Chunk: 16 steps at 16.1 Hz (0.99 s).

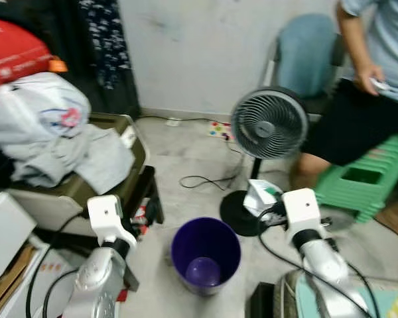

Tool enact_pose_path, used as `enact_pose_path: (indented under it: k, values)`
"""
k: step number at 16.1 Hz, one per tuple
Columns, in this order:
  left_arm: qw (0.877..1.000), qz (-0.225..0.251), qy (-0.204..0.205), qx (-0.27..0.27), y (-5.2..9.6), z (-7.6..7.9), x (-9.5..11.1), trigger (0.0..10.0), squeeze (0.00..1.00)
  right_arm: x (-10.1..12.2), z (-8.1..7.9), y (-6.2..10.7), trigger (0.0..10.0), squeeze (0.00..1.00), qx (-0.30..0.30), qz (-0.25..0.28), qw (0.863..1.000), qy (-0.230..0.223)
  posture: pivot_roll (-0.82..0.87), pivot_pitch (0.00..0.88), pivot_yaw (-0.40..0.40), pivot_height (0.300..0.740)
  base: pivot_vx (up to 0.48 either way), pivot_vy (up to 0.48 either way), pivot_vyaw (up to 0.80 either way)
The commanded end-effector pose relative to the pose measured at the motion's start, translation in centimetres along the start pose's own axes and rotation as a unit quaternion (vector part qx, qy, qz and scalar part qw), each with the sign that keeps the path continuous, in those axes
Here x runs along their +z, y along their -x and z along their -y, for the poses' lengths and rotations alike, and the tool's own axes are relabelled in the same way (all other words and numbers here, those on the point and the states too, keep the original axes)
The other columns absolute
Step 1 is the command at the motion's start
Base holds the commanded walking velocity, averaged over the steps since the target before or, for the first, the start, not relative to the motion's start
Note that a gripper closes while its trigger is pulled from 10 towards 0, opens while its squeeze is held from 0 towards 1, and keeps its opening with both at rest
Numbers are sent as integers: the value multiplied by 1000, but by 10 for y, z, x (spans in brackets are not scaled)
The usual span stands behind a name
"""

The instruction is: Clean up the room

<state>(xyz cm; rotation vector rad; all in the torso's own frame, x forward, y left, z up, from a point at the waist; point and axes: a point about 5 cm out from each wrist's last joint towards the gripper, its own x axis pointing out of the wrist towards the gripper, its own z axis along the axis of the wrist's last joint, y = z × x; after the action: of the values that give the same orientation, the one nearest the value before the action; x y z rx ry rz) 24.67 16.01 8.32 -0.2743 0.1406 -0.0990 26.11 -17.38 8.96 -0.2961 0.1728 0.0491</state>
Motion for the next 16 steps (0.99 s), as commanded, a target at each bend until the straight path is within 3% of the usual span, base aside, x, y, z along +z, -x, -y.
enact_pose_path:
  k: [1, 5, 16]
  values:
    - [1000, 5, -10, 13, -2, -7, 3, 10000, 0, 3, 3, -5, 10000, 0, -5, 9, 1000, -1, -64, 0, 16, 740, 0, 0, -800]
    - [999, 3, -5, 31, -7, -16, 5, 10000, 0, 7, 7, -15, 10000, 0, -14, 20, 1000, 0, -58, 0, 18, 740, 0, 0, -748]
    - [1000, -2, -7, 19, -5, -10, 2, 10000, 0, 2, 7, -21, 10000, 0, -13, 25, 1000, 4, -22, 0, 19, 740, 0, 0, 0]
